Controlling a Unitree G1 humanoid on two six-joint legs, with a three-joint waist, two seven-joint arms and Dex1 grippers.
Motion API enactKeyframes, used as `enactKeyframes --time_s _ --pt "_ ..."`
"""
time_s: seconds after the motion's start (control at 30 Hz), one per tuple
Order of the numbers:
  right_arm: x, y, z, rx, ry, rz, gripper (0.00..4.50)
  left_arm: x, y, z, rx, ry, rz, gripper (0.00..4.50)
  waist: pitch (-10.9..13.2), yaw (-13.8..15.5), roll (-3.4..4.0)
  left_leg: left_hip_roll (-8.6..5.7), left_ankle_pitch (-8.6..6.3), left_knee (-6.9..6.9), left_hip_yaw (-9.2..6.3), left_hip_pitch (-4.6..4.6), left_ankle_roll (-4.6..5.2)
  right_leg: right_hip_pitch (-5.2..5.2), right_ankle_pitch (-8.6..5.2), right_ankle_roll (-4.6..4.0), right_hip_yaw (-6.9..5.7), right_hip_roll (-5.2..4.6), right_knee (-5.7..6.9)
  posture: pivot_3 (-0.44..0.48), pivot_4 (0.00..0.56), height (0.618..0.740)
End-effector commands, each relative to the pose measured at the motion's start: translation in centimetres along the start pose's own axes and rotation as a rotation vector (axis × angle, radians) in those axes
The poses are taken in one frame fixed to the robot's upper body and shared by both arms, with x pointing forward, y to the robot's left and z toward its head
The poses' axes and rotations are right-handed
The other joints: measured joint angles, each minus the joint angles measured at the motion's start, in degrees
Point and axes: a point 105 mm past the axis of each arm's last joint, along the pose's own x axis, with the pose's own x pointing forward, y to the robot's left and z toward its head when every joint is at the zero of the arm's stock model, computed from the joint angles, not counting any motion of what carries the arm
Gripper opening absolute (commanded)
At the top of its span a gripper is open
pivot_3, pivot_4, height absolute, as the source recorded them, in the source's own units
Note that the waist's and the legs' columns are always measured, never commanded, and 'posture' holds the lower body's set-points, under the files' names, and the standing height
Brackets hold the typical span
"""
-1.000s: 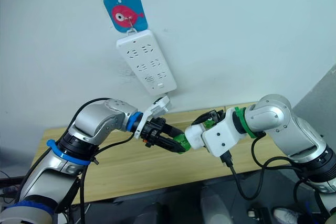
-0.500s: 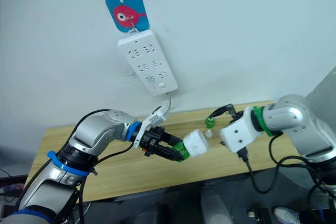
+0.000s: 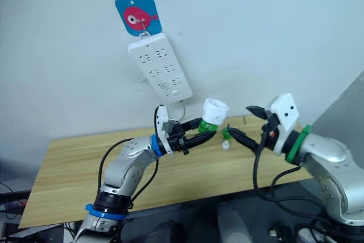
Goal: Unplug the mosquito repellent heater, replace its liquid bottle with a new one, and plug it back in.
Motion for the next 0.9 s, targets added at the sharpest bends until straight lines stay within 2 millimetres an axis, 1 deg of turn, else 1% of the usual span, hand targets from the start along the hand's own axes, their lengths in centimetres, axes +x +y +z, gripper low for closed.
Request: enactKeyframes --time_s 0.03,0.1,0.17,0.27,0.4,0.67,0.77,0.8,0.83,0.9 --pt "0.5 0.7 0.8 0.055 -0.042 -0.043 4.50 0.2 0.4 1.3 0.116 -0.062 0.057 2.31 0.0 -0.1 0.01 -0.02 0.00 0.00 0.00 -0.01 0.00 0.00 0.00 0.00 0.00 0.01 -0.01 -0.270 0.166 0.740" --pt "1.4 1.7 0.8 0.100 -0.061 -0.036 4.50 0.2 1.1 1.7 0.164 -0.085 0.112 2.31 0.0 -0.2 0.02 -0.03 0.00 0.00 -0.01 -0.03 0.01 -0.01 0.00 0.00 -0.01 0.03 -0.04 -0.270 0.166 0.740" --pt "2.1 2.0 0.9 0.149 -0.088 -0.058 4.50 0.3 1.4 1.8 0.196 -0.098 0.145 2.31 -0.1 -0.2 0.02 -0.02 0.00 -0.01 -0.05 -0.05 0.01 -0.02 0.00 0.00 -0.04 0.03 -0.04 -0.261 0.164 0.740" --pt "3.2 2.0 1.3 0.198 -0.125 -0.109 4.50 0.4 1.3 1.8 0.236 -0.108 0.160 2.31 -0.1 -0.4 0.03 -0.01 0.00 -0.02 -0.04 -0.05 0.01 -0.03 0.00 0.00 -0.04 0.03 -0.04 -0.254 0.161 0.740" --pt "4.4 2.2 2.3 0.225 -0.166 -0.140 4.50 0.4 1.3 1.8 0.253 -0.113 0.171 2.31 -0.1 -0.8 0.04 -0.01 0.00 -0.02 -0.07 -0.06 0.01 -0.04 0.00 0.01 -0.07 0.03 -0.04 -0.241 0.159 0.740" --pt "6.1 2.6 2.8 0.263 -0.180 -0.167 4.50 0.5 1.2 2.2 0.278 -0.128 0.164 2.31 -0.1 -1.6 0.05 0.01 0.00 -0.04 -0.12 -0.09 0.01 -0.04 0.00 0.01 -0.11 0.03 -0.05 -0.239 0.156 0.740" --pt "6.7 2.3 3.5 0.297 -0.220 -0.183 4.50 0.5 1.1 2.4 0.279 -0.134 0.164 2.31 -0.1 -1.6 0.06 0.02 0.00 -0.04 -0.12 -0.09 0.01 -0.05 0.00 0.01 -0.11 0.03 -0.05 -0.232 0.153 0.740" --pt "6.8 2.1 3.7 0.305 -0.230 -0.188 4.15 0.5 1.1 2.4 0.280 -0.135 0.164 2.31 -0.1 -1.6 0.07 0.02 0.00 -0.04 -0.11 -0.09 0.01 -0.06 0.00 0.01 -0.10 0.03 -0.05 -0.232 0.153 0.740" --pt "6.9 2.1 3.8 0.308 -0.235 -0.184 3.95 0.5 1.0 2.4 0.282 -0.136 0.164 2.31 -0.2 -1.6 0.06 0.02 0.00 -0.04 -0.12 -0.09 0.01 -0.06 0.00 0.01 -0.11 0.03 -0.05 -0.232 0.153 0.740" --pt "6.9 2.2 3.9 0.317 -0.238 -0.177 3.20 0.5 1.0 2.6 0.288 -0.140 0.163 2.31 -0.2 -1.6 0.07 0.02 0.00 -0.04 -0.16 -0.12 0.01 -0.06 0.00 0.01 -0.14 0.03 -0.07 -0.230 0.155 0.740"
